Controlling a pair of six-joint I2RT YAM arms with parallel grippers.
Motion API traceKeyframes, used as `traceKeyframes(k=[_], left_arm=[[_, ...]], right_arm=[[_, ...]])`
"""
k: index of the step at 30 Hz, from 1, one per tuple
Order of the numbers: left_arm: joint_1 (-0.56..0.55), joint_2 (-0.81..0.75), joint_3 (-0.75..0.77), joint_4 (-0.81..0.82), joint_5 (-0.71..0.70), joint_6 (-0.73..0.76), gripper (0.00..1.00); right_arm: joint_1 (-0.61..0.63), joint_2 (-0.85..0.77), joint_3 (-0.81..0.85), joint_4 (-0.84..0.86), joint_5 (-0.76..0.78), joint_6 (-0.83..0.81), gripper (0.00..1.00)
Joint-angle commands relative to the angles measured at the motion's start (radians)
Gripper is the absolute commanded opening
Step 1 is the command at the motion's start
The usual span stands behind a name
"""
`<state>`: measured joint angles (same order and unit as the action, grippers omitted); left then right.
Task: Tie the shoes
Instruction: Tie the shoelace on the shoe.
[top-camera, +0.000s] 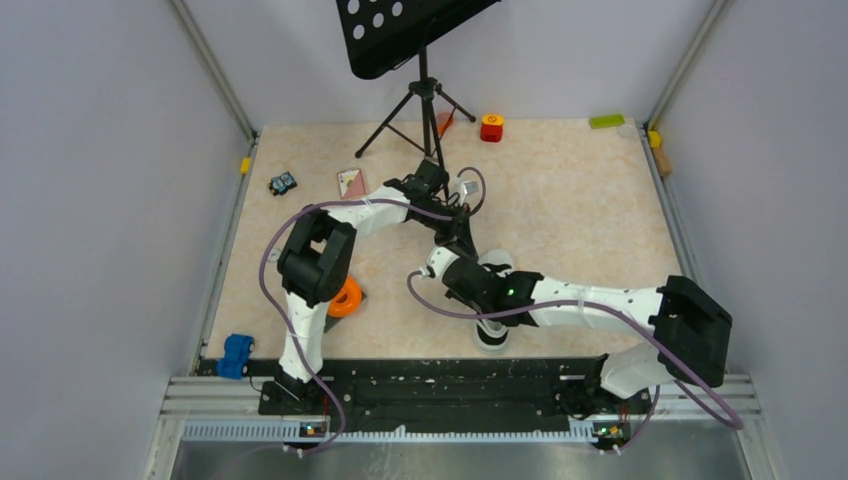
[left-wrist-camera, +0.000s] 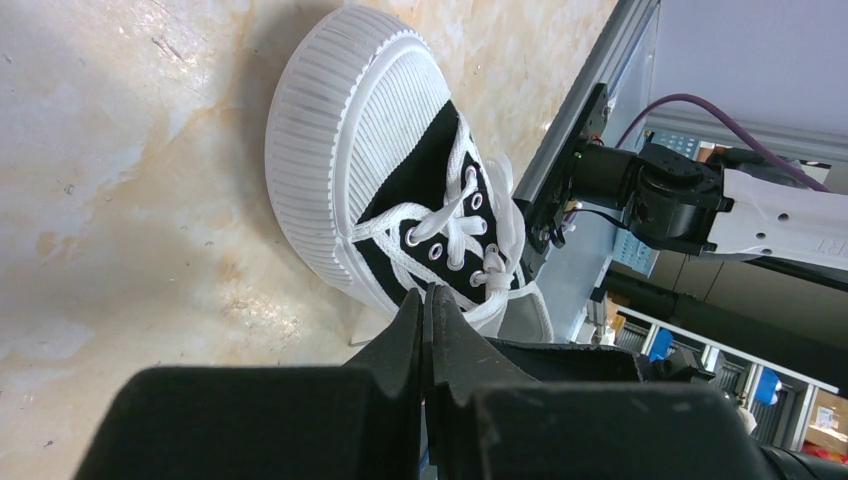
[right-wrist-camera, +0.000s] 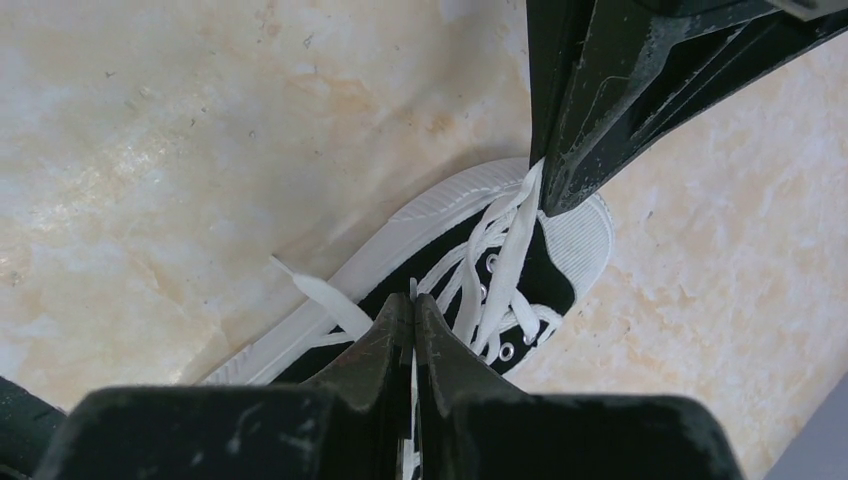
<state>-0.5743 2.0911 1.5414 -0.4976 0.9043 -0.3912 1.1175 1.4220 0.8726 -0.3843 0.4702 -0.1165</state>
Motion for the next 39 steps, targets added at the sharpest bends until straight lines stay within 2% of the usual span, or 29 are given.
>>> traceKeyframes(k=[1,39], left_arm=[[0.005,0.007,0.015,0.022,0.023,0.003,0.0],[0.004,0.0,0.003,0.028,0.025,0.003,0.0]], right_arm=[[0.028,-0.062,0.041,0.04,-0.027,-0.006,0.0],[0.132,0.063,0.169,0.143,-0.098,-0.014,0.0]])
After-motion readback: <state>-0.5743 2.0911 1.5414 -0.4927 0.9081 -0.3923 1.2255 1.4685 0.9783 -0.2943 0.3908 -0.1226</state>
